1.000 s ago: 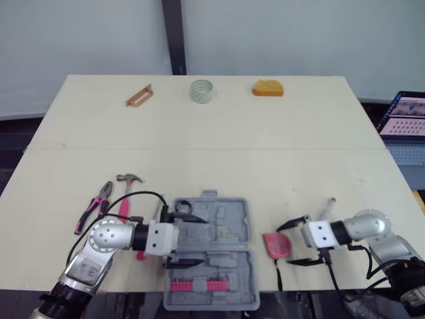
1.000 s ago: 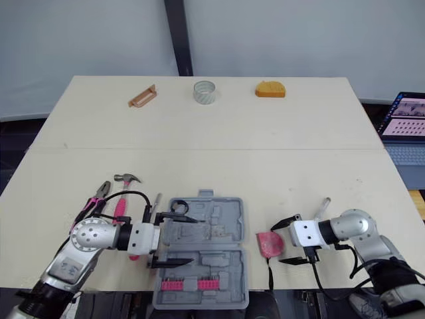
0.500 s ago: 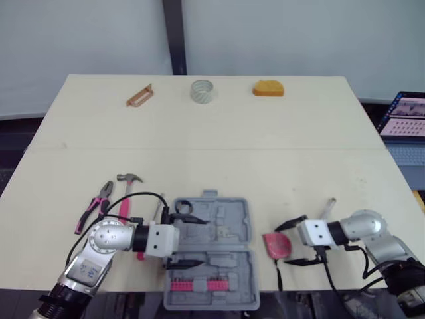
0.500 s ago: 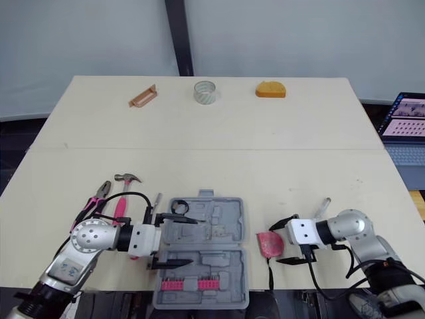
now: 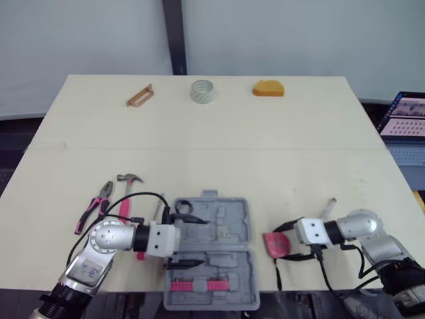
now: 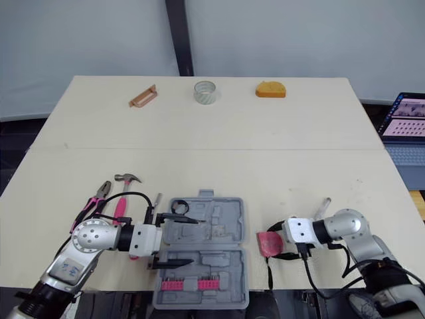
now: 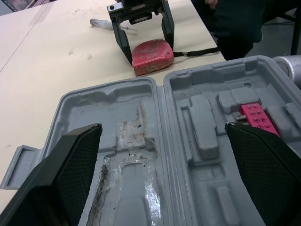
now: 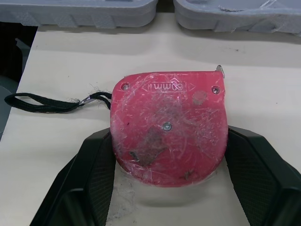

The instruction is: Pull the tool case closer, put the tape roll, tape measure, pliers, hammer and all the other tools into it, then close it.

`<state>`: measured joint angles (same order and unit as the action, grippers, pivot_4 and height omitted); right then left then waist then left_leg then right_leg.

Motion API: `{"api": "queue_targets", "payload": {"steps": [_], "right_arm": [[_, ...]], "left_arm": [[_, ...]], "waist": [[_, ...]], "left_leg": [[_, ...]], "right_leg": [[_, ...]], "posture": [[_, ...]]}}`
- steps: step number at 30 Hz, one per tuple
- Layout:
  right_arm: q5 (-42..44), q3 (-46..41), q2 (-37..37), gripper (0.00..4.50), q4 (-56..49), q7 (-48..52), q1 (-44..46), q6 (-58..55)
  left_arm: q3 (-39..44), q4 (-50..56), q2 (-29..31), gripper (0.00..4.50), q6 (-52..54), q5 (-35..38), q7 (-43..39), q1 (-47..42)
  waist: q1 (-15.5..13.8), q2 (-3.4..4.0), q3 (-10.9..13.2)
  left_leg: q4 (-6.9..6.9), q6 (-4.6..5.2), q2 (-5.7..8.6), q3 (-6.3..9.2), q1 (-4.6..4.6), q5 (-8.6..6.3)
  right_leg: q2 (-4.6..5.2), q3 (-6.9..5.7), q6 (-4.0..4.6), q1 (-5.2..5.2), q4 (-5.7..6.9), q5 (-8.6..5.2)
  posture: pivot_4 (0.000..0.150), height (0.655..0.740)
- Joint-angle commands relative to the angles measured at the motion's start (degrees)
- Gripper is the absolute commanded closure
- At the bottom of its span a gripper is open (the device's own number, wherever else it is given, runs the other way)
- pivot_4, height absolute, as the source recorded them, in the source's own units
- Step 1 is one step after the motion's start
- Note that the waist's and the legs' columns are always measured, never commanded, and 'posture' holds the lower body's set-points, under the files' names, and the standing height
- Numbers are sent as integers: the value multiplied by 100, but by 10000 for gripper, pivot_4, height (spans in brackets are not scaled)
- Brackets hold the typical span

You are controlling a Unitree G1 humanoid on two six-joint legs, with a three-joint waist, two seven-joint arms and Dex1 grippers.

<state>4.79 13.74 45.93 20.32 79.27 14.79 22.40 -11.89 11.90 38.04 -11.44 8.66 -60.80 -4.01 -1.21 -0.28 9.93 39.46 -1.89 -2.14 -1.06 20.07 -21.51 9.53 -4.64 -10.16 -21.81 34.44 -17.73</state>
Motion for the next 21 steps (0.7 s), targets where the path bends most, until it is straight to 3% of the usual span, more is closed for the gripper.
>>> {"api": "queue_targets", "payload": {"steps": [1, 4, 8, 12, 17, 21], "right_arm": [[91, -15, -5, 15857, -185, 38, -62, -160], [278, -148, 99, 15857, -554, 29, -109, -715], [832, -423, 402, 15857, -1769, -33, -133, -2402], [826, -325, 480, 15857, -3196, -573, 340, -4198], [180, 457, 487, 15857, -4038, -922, 1218, -5892], [-371, 1262, 441, 15857, -4151, -969, 1967, -6564]], "left_arm": [[71, 44, -64, 0, 60, 132, 89, -5], [146, 76, -98, 0, 176, 216, 153, 3], [279, 133, -158, 0, 372, 323, 311, 28], [515, 118, -209, 0, 648, 527, 470, -49], [648, -11, -243, 0, 801, 594, 559, -183], [652, -24, -277, 0, 871, 581, 611, -272]], "waist": [[2, 0, 0], [1, 1, 0], [-9, 15, 9], [9, 19, 11], [-15, 20, 12], [-12, 20, 12]], "left_leg": [[0, 0, 0, 0, 0, 0], [0, 0, 0, 0, 0, 0], [5, 1, 0, 1, 2, 0], [9, 1, 0, 7, 4, -1], [7, 1, -1, 12, 11, -2], [16, 2, 0, 18, 22, -2]], "right_leg": [[0, 0, 0, 0, 0, 0], [0, 0, 0, 0, 0, 0], [0, 0, -1, 0, 1, 1], [0, -2, 0, -1, 5, 1], [0, -7, 0, -7, 5, 1], [0, -10, 1, -9, 2, 2]], "posture": [[1500, 7400], [1500, 7400], [1500, 7400], [1500, 7400], [1500, 7400], [1500, 7400]]}}
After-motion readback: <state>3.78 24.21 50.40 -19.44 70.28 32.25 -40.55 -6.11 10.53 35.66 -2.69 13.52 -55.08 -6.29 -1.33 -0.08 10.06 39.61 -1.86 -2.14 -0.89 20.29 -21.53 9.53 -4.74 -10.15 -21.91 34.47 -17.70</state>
